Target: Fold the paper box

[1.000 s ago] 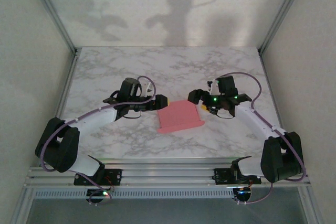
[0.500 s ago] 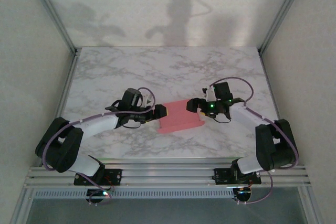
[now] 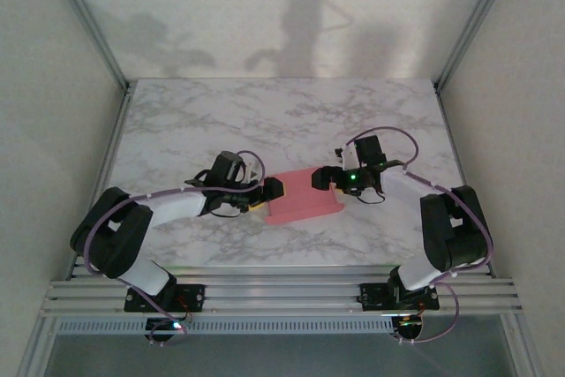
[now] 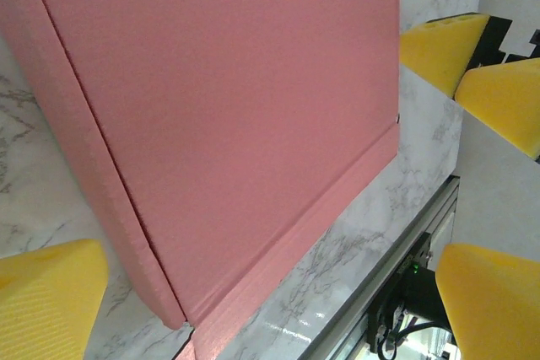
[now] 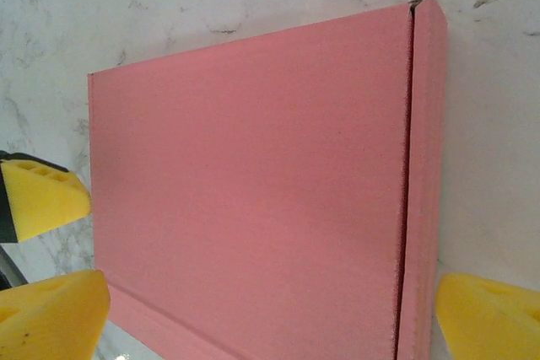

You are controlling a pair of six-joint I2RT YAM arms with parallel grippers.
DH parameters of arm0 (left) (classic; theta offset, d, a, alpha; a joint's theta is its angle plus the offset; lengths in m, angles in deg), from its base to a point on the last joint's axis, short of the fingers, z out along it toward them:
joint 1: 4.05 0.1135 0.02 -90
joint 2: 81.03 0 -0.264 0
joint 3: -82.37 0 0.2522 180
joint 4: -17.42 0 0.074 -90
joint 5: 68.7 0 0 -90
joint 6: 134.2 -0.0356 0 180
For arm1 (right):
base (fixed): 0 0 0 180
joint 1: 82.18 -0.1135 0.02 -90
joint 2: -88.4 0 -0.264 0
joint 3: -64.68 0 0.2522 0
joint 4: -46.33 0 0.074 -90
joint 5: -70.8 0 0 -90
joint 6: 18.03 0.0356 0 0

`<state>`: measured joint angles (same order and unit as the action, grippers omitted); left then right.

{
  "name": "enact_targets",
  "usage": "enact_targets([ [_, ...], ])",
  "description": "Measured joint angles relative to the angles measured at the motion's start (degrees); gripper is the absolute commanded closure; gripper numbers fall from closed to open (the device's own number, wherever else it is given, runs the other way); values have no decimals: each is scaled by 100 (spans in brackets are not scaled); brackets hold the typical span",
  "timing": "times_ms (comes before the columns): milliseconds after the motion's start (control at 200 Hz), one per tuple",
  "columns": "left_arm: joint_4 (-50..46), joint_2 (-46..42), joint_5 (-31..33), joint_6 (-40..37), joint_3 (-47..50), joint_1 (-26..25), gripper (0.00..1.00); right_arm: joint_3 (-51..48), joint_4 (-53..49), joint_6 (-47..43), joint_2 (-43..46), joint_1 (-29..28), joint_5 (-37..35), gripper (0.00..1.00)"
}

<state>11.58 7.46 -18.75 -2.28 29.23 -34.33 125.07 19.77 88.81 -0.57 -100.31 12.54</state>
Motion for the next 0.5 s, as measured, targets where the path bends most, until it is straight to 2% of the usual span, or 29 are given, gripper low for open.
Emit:
enact_targets([
  [501, 131, 330, 0, 13, -155, -44, 1, 31, 20, -20, -118, 0, 96, 1],
])
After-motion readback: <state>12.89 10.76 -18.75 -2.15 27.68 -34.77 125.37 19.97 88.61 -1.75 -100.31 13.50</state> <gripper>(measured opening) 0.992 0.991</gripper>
